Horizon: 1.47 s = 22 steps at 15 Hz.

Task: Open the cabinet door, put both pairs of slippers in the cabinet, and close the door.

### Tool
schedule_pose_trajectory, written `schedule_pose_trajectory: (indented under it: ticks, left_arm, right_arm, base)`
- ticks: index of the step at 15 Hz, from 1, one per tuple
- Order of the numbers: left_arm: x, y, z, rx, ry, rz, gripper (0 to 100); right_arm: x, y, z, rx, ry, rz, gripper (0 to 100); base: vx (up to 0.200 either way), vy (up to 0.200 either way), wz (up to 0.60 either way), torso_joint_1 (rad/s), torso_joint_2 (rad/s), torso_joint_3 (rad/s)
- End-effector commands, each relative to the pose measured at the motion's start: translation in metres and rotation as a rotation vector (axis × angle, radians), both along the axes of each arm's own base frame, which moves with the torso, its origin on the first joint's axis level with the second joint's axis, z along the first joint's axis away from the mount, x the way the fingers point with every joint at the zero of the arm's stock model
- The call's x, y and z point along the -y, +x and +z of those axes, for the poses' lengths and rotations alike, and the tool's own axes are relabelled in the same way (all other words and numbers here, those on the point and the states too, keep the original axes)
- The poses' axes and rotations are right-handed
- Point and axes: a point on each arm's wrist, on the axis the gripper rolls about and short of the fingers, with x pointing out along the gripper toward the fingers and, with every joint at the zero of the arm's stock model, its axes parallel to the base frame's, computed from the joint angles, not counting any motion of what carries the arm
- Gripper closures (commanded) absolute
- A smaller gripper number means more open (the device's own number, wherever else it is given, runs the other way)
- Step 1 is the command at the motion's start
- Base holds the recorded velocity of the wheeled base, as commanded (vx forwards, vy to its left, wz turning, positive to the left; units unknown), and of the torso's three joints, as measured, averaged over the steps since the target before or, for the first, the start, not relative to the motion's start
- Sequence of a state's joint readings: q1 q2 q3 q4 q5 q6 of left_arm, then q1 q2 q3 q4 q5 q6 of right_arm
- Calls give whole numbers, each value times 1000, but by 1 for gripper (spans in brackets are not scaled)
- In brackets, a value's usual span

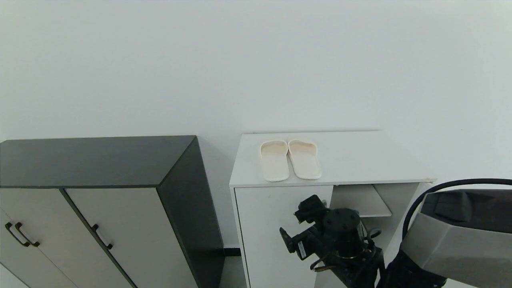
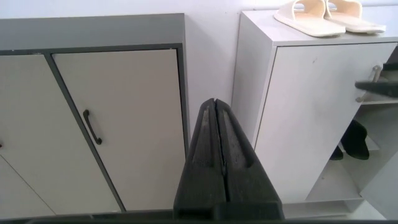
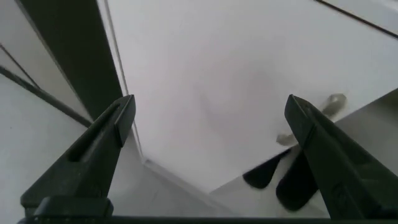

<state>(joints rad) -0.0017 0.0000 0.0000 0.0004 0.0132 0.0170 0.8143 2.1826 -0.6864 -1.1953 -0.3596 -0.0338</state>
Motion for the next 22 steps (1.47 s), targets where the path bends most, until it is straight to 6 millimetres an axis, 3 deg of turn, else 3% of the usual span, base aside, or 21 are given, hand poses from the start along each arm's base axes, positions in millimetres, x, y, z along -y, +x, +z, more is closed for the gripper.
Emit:
schedule_pose_trajectory:
  ticks: [1,5,6,8,11,19,22]
  left_arm:
    - [0,0,0,-1,0,1,100]
    - [0,0,0,-1,0,-1,100]
    - [0,0,0,-1,0,-1,100]
    - [0,0,0,-1,0,-1,100]
    - [0,0,0,-1,0,-1,100]
    - [0,0,0,-1,-2,-1,100]
    - [0,0,0,-1,-2,-1,100]
  right_arm:
    - [-17,10,60,36,143,-95,0]
    - [-46,34,111,-72,183,-215,0]
    - [-47,37,128,-89,183,-245,0]
    - [-48,44,140,-77,164,-326,0]
    - [-49,51,135,-69,166,-350,0]
    - [-49,63,114,-88,153,-375,0]
    - [-50,65,106,-84,154,-358,0]
  base:
    - [0,0,0,0,0,0]
    - [0,0,0,0,0,0]
    - [0,0,0,0,0,0]
    - [0,0,0,0,0,0]
    - [0,0,0,0,0,0]
    - [200,0,0,2,1,2]
    - [0,0,0,0,0,0]
